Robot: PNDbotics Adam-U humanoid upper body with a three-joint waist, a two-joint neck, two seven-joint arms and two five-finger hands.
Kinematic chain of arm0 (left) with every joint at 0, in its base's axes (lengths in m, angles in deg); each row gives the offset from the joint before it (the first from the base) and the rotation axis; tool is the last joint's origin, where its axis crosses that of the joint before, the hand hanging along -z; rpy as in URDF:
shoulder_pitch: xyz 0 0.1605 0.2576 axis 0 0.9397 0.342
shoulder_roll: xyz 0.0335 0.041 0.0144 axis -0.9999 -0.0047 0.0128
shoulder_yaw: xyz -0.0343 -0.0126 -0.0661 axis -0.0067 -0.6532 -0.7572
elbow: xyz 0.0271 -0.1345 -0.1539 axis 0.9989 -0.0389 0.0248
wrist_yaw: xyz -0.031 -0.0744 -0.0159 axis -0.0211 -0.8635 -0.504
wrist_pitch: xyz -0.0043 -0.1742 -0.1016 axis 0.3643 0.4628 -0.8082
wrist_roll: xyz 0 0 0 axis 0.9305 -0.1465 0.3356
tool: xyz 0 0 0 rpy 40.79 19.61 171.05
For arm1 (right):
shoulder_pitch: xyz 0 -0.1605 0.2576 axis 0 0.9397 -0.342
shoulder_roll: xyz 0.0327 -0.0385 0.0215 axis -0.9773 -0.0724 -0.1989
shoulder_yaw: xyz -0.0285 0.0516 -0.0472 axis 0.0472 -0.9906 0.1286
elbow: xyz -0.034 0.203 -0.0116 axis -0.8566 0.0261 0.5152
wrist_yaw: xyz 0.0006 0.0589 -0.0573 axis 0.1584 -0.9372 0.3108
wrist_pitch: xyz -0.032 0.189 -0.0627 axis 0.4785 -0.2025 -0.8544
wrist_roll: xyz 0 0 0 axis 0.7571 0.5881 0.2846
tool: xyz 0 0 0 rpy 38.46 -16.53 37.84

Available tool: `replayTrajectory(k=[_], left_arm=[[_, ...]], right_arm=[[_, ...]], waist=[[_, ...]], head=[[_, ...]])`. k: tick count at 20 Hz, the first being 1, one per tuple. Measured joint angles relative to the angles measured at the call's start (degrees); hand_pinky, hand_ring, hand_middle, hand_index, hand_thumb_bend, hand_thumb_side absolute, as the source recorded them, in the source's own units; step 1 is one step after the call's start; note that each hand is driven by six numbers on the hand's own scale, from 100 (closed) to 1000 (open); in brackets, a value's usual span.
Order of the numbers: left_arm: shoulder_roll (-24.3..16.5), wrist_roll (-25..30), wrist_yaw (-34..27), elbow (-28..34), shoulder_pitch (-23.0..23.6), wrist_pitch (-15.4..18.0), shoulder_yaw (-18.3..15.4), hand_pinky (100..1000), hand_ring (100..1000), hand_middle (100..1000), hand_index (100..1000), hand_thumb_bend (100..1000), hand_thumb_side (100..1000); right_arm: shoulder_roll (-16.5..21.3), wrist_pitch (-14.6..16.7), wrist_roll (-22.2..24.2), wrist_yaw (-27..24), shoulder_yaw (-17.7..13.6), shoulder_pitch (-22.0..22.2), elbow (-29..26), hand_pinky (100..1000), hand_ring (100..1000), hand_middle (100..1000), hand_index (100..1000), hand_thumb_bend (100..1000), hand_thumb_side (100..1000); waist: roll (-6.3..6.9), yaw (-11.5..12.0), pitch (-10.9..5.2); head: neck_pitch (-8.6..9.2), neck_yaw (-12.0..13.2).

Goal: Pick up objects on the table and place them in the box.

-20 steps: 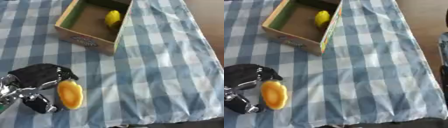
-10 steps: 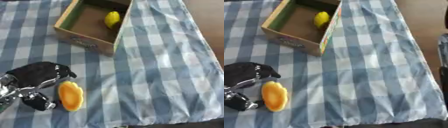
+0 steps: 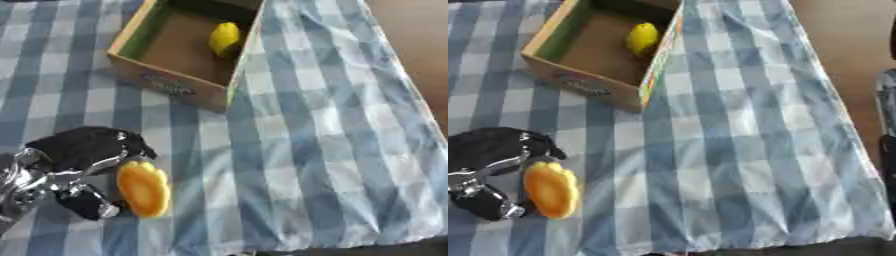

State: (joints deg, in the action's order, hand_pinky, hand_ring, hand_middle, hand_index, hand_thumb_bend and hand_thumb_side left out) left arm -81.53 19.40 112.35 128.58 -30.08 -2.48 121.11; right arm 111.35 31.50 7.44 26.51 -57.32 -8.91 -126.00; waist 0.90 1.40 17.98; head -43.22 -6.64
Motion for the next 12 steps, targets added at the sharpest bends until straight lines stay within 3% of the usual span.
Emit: replayTrajectory(k=[7, 12], left_arm=[[0.03, -0.82, -0.58, -0.70, -0.01, 1.09, 0.21, 797, 772, 726, 779, 364, 100], [0.02, -1.44, -0.60, -0.09, 0.04, 1.49, 0.21, 790, 758, 706, 751, 232, 100]], right_arm=[[-0.01, -0.20, -0.23, -0.02, -0.01, 0.05, 0.00, 734, 860, 701, 723, 100, 648], [-0.05, -0.40, -0.43, -0.02, -0.02, 0.36, 0.00, 733, 860, 701, 722, 100, 648]], waist=[[-0.01, 0.01, 0.00], [0.00, 0.08, 0.00]], head=[[0.01, 0.00], [0.01, -0.02]])
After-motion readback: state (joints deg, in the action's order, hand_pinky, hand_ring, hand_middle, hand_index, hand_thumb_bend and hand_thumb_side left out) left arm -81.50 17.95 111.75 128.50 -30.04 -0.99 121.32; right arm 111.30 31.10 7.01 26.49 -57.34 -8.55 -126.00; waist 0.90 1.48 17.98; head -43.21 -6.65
